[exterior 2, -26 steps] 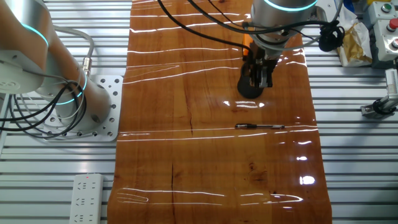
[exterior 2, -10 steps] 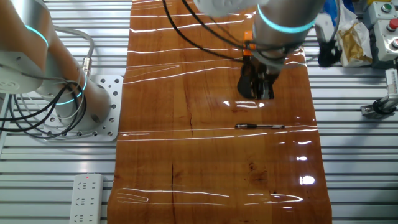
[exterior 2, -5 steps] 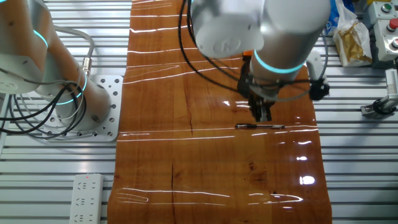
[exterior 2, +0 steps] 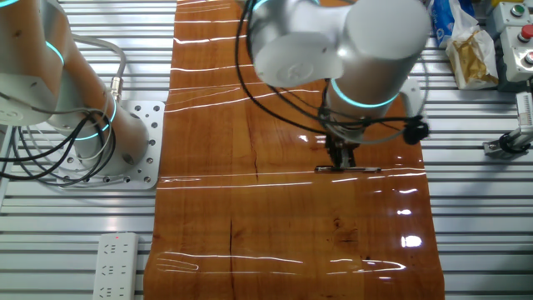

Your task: Put the pen into the pen holder

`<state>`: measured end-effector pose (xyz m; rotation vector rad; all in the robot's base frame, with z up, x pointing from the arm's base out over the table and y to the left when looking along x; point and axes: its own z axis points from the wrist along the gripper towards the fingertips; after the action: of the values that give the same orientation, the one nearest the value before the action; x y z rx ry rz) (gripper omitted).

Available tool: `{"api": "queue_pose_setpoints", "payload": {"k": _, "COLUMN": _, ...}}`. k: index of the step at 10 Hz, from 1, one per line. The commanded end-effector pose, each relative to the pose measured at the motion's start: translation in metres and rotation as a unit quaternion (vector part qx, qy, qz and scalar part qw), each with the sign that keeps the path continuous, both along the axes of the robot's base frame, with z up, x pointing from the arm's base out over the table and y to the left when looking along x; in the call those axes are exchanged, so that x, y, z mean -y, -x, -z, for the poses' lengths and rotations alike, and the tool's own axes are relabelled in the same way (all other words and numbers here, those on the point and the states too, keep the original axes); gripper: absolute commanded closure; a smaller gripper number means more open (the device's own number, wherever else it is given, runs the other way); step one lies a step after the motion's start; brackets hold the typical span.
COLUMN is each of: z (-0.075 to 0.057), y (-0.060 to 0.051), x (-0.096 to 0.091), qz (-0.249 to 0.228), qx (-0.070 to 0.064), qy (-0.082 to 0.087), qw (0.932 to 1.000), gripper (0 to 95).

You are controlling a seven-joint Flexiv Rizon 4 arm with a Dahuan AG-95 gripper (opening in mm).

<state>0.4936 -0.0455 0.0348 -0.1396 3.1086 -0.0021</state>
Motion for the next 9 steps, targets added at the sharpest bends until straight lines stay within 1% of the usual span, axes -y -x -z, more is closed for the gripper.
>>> {"api": "queue_pose_setpoints", "payload": {"k": 1, "z": 0.002, "y": 0.000, "x": 0.001, "qz": 0.001, "qx": -0.002, "qy": -0.001, "qw": 1.0000, "gripper": 95.0}}
{"api": "queue_pose_setpoints", "payload": {"k": 3, "z": 0.004, "y": 0.003, "x": 0.013, "qz": -0.004, "qx": -0.002, "qy": -0.001, "qw": 1.0000, "gripper": 95.0}}
{"api": "queue_pose_setpoints", "payload": {"k": 4, "z": 0.006, "y": 0.004, "x": 0.015, "qz": -0.004, "qx": -0.001, "qy": 0.000, "qw": 1.0000, "gripper": 95.0}}
{"api": "queue_pose_setpoints", "payload": {"k": 8, "z": 0.016, "y": 0.004, "x": 0.015, "qz": -0.001, "qx": 0.000, "qy": -0.003, "qw": 1.0000, "gripper": 95.0}}
{"api": "queue_pose_setpoints", "payload": {"k": 9, "z": 0.016, "y": 0.004, "x": 0.015, "qz": -0.004, "qx": -0.001, "qy": -0.003, "qw": 1.0000, "gripper": 57.0}}
